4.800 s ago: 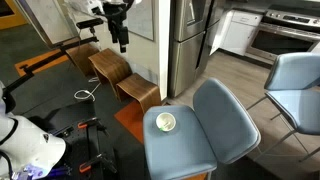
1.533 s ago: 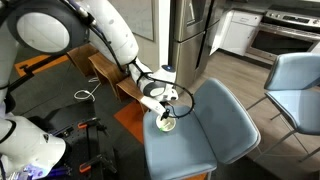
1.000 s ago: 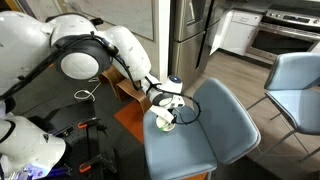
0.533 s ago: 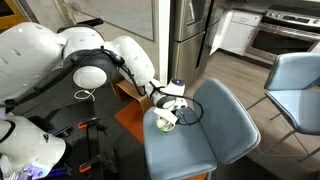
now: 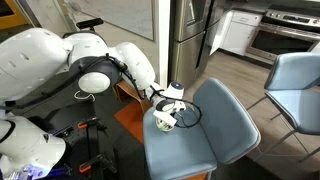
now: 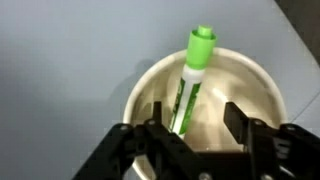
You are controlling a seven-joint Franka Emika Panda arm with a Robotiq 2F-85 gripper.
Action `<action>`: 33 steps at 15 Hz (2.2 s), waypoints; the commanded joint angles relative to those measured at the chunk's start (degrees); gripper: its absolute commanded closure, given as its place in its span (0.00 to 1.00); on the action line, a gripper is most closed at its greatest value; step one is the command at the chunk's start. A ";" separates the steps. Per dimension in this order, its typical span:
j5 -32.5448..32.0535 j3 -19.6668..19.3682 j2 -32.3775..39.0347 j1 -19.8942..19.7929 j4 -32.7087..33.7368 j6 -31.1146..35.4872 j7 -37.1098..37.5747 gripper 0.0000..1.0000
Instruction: Take the green marker out of the white bowl
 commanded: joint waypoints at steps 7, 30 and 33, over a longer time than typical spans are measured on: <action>-0.67 -0.06 -1.32 -0.85 0.34 -1.16 0.65 0.98; 6.32 -4.11 3.57 -10.47 9.94 7.59 10.84 0.95; 6.42 -2.96 4.61 -12.27 11.20 10.58 9.36 0.95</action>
